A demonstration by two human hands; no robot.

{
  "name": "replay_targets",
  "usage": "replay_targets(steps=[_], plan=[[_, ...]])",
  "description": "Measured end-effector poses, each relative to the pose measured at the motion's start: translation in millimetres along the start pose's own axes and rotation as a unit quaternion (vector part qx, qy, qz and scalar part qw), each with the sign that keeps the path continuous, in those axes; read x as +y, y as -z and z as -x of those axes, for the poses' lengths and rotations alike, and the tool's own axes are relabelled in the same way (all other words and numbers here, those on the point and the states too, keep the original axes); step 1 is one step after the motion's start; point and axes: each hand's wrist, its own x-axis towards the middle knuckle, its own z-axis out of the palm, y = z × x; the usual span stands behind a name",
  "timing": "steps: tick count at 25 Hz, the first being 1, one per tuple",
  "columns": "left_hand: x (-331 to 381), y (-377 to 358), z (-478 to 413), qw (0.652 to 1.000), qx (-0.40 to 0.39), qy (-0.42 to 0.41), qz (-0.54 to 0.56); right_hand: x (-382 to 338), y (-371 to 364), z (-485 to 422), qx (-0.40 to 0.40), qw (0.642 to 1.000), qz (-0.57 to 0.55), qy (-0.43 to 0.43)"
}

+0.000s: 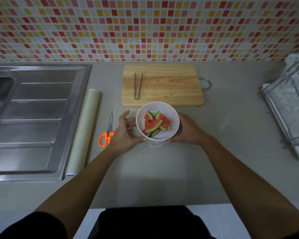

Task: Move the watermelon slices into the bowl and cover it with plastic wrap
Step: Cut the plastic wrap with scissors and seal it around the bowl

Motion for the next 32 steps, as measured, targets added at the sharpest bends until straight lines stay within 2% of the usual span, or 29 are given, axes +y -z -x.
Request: replay_targets(steps=[3, 5, 7, 9, 13, 17, 20, 22, 25, 28, 32], plan=[[4.0, 4.5, -3.5, 0.996, -0.032, -0.026, -0.079, 4.2, 0.7, -3.3, -0.016, 0.994, 0.101, -0.038], [7.0, 5.5, -5.7, 0.989, -0.032, -0.066, -0.128, 6.3, -2.7, -1.7, -0.018, 0.994, 0.090, -0.065], [5.9, 4.1, -6.0, 0.991, -0.027, -0.072, -0.111, 5.4, -9.8, 3.1, -0.015, 0.996, 0.054, -0.068], [2.0, 2.9, -4.4, 0.996, -0.028, -0.044, -0.072, 3.1, -20.4, 7.7, 0.003, 0.997, 0.037, -0.067], [-2.5, -5.4, 1.7, 0.999, 0.010, -0.020, -0.046, -2.0, -44.0, 18.8, 0.127, 0.985, 0.016, -0.119], [-1.6, -13.8, 6.0, 0.998, 0.047, -0.021, -0.022, -9.7, -65.6, 43.0, 0.248, 0.937, -0.143, -0.198], [-3.7, -16.2, 4.3, 0.998, 0.041, -0.024, -0.029, -14.5, -72.6, 54.3, 0.229, 0.937, -0.187, -0.188], [-4.2, -18.0, 2.6, 0.998, 0.037, -0.033, -0.047, -16.0, -73.3, 53.1, 0.244, 0.936, -0.189, -0.169], [-2.1, -17.6, -0.1, 0.995, 0.048, -0.068, -0.053, -15.5, -77.6, 50.5, 0.274, 0.936, -0.168, -0.147], [3.1, -16.7, -1.3, 0.995, 0.051, -0.081, -0.036, -12.7, -84.3, 51.4, 0.299, 0.943, -0.098, -0.110], [-1.1, -16.2, -1.0, 0.997, 0.046, -0.061, -0.023, -16.8, -91.3, 52.2, 0.331, 0.933, -0.093, -0.107]])
